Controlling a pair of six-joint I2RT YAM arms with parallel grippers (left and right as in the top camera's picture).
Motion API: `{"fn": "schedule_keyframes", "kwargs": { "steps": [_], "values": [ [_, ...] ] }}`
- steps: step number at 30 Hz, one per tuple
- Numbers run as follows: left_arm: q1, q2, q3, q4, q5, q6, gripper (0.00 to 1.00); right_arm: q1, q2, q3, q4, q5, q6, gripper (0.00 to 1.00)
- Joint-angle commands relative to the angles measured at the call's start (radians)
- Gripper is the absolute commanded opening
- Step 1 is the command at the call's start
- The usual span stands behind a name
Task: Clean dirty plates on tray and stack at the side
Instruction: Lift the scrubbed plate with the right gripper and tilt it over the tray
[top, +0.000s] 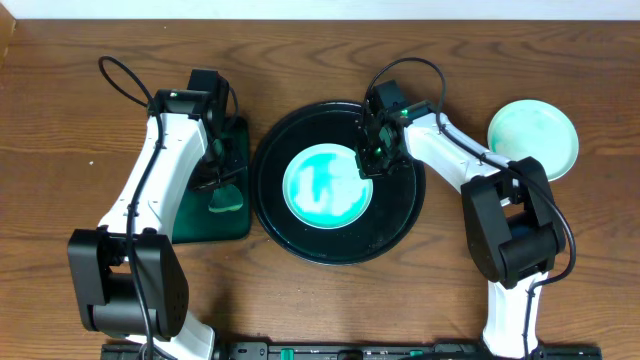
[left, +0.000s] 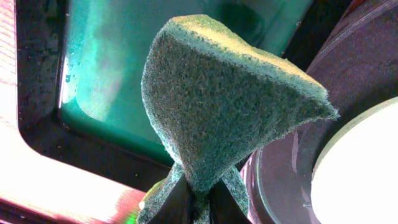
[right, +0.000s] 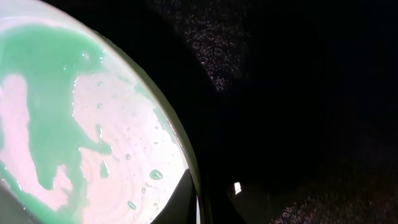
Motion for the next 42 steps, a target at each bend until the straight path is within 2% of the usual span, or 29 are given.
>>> {"fn": "schedule_keyframes", "kwargs": {
  "steps": [1, 8, 18, 21, 28, 33, 42],
  "values": [
    [0.003, -0.003, 0.017, -0.005, -0.016, 0.006, 0.09, 0.017, -0.038, 0.003, 0.014, 0.005, -0.014, 0.02],
    [0.003, -0.003, 0.017, -0.005, -0.016, 0.006, 0.11, 0.058, -0.209, 0.003, 0.013, 0.222, -0.069, 0.01],
    [0.003, -0.003, 0.017, -0.005, -0.016, 0.006, 0.12, 0.187, -0.377, 0.003, -0.013, 0.789, -0.223, 0.01],
    [0.003, -0.003, 0.017, -0.005, -0.016, 0.006, 0.12, 0.243, -0.426, 0.003, -0.004, 0.99, -0.326, 0.01],
    [0.003, -0.003, 0.017, -0.005, -0.016, 0.006, 0.12, 0.354, -0.447, 0.003, 0.007, 1.316, -0.55, 0.01],
    [0.003, -0.003, 0.017, -0.005, -0.016, 0.006, 0.12, 0.415, -0.447, 0.003, 0.022, 1.477, -0.702, 0.01],
    [0.003, -0.003, 0.017, -0.005, -0.016, 0.006, 0.12, 0.498, -0.447, 0.003, 0.079, 1.645, -0.842, 0.01]
  ]
}}
